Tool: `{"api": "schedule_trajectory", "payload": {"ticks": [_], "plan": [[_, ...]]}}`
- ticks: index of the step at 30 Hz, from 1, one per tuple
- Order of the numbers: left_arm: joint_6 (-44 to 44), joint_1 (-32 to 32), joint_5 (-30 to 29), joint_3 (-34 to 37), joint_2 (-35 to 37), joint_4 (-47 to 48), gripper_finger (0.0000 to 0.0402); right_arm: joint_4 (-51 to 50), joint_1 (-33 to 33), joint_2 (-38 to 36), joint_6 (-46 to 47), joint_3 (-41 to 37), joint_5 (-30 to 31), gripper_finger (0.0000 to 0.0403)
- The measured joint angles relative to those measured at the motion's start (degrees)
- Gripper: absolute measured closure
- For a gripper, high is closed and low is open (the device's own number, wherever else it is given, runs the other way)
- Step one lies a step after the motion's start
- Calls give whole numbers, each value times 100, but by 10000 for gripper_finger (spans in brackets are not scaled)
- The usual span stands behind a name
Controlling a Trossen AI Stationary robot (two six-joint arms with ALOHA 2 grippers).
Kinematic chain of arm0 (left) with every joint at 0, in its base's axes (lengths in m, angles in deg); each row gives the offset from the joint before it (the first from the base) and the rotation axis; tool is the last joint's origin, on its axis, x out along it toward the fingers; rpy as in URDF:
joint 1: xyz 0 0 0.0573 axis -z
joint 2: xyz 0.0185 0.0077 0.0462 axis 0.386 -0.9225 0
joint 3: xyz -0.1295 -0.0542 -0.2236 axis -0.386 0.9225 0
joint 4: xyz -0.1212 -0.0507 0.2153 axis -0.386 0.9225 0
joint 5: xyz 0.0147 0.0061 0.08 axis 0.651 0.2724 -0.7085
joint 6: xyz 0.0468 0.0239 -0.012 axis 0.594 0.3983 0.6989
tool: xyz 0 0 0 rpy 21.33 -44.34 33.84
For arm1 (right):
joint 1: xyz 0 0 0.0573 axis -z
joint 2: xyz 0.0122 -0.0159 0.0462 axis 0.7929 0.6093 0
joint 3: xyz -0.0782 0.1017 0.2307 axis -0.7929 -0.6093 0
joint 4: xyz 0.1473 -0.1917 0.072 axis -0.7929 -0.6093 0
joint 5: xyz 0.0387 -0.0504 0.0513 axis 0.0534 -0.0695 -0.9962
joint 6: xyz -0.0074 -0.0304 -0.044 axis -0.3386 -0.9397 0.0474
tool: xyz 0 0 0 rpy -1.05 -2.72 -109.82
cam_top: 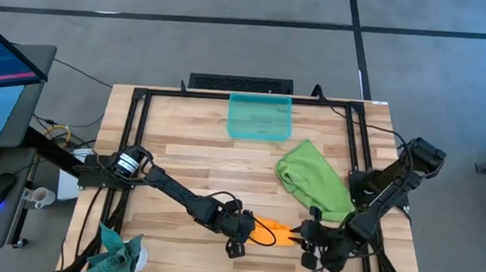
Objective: Roll microfiber towels into tight, uniform cylinder then place into a basket
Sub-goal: Put the rolled orange microfiber towel into the blue bin
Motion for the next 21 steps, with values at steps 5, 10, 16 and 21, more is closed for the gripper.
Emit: {"api": "schedule_trajectory", "payload": {"ticks": [5, 10, 16, 21], "plan": [[0, 0, 0, 0, 0, -2, 326, -1, 367, -36, 444, 2, -265, 231], [52, 0, 2, 0, 0, -2, 326, -31, 712, -110, 422, 4, -924, 168], [70, 0, 8, 0, 0, -2, 326, -134, 1177, 129, 304, -4, -1754, 137], [78, 0, 15, 0, 0, 0, 326, 266, 1504, 613, -80, 0, -2510, 138]]}}
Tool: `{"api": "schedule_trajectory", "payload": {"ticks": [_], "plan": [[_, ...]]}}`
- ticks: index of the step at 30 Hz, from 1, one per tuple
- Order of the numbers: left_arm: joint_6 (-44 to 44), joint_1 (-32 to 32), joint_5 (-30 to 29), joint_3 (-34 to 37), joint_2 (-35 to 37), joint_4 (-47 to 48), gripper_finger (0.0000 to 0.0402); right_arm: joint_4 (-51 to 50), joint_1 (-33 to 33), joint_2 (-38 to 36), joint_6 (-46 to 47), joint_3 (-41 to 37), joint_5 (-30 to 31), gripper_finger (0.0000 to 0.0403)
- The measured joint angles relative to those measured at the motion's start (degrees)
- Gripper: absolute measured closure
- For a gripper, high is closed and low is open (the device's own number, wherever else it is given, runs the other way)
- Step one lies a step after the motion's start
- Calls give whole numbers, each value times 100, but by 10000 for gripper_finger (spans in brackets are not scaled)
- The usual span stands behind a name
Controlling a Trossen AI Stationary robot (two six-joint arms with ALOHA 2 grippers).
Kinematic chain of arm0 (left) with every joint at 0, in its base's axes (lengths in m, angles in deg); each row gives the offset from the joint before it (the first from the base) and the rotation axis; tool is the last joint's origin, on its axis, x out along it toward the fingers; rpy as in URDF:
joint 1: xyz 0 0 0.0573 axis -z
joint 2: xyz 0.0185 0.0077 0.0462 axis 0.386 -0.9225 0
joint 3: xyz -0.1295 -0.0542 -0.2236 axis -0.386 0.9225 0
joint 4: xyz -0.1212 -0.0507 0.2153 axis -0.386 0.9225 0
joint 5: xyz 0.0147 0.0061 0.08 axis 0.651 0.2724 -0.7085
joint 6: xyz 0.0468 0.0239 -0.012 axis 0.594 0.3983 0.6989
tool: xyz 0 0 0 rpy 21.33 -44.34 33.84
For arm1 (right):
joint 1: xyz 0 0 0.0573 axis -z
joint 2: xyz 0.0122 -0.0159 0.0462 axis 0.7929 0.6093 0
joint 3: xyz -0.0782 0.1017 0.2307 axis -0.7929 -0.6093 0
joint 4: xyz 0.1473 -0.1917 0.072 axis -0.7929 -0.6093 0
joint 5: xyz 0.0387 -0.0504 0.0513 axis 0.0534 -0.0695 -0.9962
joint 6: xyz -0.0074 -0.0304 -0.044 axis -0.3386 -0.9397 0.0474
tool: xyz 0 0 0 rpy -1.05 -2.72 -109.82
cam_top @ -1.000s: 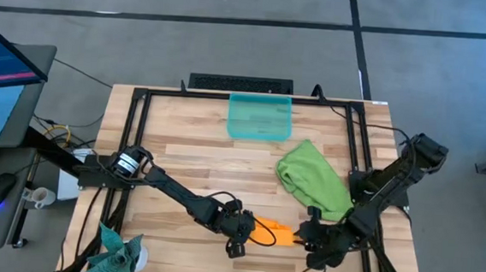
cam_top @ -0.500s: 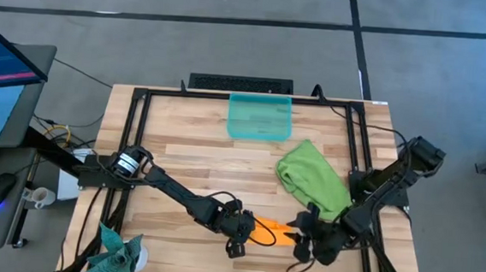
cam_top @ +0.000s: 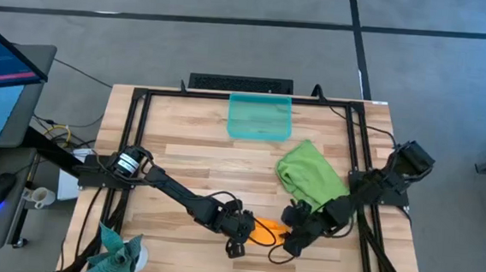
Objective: Roll microfiber towels into tight, uniform cylinder then place into a basket
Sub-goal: Put the rolled orange microfiber towel into the blue bin
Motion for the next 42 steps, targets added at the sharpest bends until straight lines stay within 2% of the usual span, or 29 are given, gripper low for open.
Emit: {"api": "schedule_trajectory", "payload": {"ticks": [5, 11, 14, 24, 27, 30, 38, 42], "plan": [[67, 0, 6, 0, 0, 4, 326, 25, 221, 306, -36, 49, -622, 138], [207, 0, 68, 0, 35, 13, 326, -77, 221, 300, 157, 52, -669, 155], [240, 0, 31, 4, 101, 41, 326, -46, 223, 300, 166, 31, -679, 193], [461, -2, -211, 28, 397, 479, 326, -63, 250, 317, 201, 20, -835, 367], [503, 0, -281, 28, 484, 617, 326, -54, 245, 313, 159, 22, -811, 393], [505, 0, -303, 28, 507, 714, 326, -8, 213, 318, 38, 9, -657, 374], [503, 0, -308, 20, 525, 980, 326, 113, 248, 328, -16, 13, -582, 226], [501, -7, -306, 17, 527, 1012, 326, 214, 286, 327, -18, 13, -687, 172]]}}
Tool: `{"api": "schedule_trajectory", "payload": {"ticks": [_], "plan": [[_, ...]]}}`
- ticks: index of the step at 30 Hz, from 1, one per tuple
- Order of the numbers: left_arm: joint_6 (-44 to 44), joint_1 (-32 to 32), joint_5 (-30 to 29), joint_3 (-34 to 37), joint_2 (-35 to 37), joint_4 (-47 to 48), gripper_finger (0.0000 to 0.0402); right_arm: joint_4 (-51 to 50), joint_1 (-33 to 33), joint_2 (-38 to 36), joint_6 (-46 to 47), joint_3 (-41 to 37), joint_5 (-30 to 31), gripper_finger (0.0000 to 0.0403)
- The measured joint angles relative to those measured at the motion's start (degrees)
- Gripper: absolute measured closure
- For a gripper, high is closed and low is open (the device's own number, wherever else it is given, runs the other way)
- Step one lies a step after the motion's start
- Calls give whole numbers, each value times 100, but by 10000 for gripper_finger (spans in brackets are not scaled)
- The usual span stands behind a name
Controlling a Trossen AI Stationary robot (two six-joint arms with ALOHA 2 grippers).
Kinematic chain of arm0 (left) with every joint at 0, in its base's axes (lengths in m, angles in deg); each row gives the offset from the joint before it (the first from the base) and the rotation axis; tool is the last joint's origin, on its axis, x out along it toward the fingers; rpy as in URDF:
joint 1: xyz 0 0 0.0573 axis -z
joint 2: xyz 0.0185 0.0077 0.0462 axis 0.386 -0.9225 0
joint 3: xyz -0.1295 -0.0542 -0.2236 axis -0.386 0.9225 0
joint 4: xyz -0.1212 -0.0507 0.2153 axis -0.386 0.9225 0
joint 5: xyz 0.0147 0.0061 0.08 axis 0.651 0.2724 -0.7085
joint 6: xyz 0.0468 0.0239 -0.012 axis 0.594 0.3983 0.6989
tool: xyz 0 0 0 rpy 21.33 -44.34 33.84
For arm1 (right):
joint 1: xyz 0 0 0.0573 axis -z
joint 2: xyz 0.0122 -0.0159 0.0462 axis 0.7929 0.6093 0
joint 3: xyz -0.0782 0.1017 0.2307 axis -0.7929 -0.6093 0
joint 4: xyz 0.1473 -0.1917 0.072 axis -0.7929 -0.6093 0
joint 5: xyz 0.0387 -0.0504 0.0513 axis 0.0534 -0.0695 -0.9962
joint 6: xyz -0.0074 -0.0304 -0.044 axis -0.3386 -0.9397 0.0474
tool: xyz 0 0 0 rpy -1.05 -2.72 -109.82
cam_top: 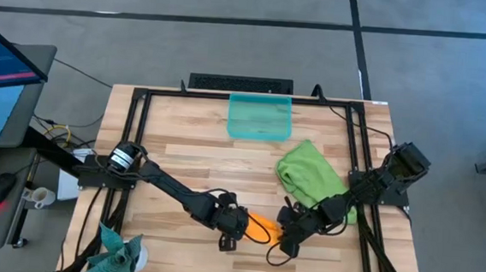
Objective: Roll microfiber towels into tight, uniform cylinder then place into a basket
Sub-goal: Put the rolled orange microfiber towel into the blue bin
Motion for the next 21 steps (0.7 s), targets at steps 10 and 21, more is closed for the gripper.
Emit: {"api": "schedule_trajectory", "payload": {"ticks": [10, 21], "plan": [[-265, -30, 374, -11, 9, 236, 326, -155, 101, -693, -361, -51, 76, 162], [-321, -30, 380, -13, 11, 234, 326, 1364, 101, -198, -1632, -28, 954, 168]]}}
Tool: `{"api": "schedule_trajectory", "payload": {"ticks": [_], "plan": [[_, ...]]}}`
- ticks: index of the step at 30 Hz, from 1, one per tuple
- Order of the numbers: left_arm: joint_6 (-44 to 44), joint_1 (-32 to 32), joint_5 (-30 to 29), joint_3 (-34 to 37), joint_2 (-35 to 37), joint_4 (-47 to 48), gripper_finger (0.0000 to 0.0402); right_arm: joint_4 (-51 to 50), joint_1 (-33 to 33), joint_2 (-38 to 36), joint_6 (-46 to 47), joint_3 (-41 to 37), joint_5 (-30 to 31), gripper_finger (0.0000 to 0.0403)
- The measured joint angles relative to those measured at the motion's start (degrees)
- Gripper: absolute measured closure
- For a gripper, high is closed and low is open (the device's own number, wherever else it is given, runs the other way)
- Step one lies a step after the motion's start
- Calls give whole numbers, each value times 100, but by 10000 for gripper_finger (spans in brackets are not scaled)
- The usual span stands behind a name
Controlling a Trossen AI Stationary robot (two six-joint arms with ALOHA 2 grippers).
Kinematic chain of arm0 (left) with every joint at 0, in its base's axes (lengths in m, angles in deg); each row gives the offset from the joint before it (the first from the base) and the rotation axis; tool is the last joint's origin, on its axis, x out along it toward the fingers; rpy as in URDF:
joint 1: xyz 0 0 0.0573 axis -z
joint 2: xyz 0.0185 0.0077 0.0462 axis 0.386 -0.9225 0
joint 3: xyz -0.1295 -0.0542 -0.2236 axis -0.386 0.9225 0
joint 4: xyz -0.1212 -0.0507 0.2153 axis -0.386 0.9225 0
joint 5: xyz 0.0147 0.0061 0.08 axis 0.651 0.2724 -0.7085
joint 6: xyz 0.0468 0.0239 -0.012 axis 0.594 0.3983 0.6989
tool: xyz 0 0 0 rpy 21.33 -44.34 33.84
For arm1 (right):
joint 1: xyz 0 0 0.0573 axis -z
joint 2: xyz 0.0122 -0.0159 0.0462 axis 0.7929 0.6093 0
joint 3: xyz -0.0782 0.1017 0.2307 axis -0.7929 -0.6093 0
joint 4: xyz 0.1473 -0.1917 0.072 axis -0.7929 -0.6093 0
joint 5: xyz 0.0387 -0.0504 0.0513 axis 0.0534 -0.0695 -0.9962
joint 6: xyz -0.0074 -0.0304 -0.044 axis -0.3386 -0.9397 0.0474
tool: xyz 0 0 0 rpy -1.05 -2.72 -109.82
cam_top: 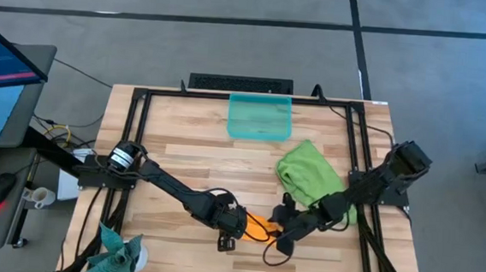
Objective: Roll microfiber towels into tight, uniform cylinder then place into a basket
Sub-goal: Put the rolled orange microfiber towel into the blue bin
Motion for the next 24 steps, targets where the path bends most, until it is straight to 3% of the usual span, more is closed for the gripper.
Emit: {"api": "schedule_trajectory", "payload": {"ticks": [6, 16, 20, 24], "plan": [[0, 0, 0, 0, 2, 4, 326, 293, 123, 563, 56, 10, -71, 168], [4, -2, -14, 0, 2, 2, 326, 538, 243, 973, 609, 68, -914, 175], [46, -2, -74, 0, 2, -2, 326, 530, 243, 977, 679, 66, -1022, 214], [146, -2, -333, 0, 2, -2, 326, 456, 239, 980, 901, 59, -1153, 290]]}}
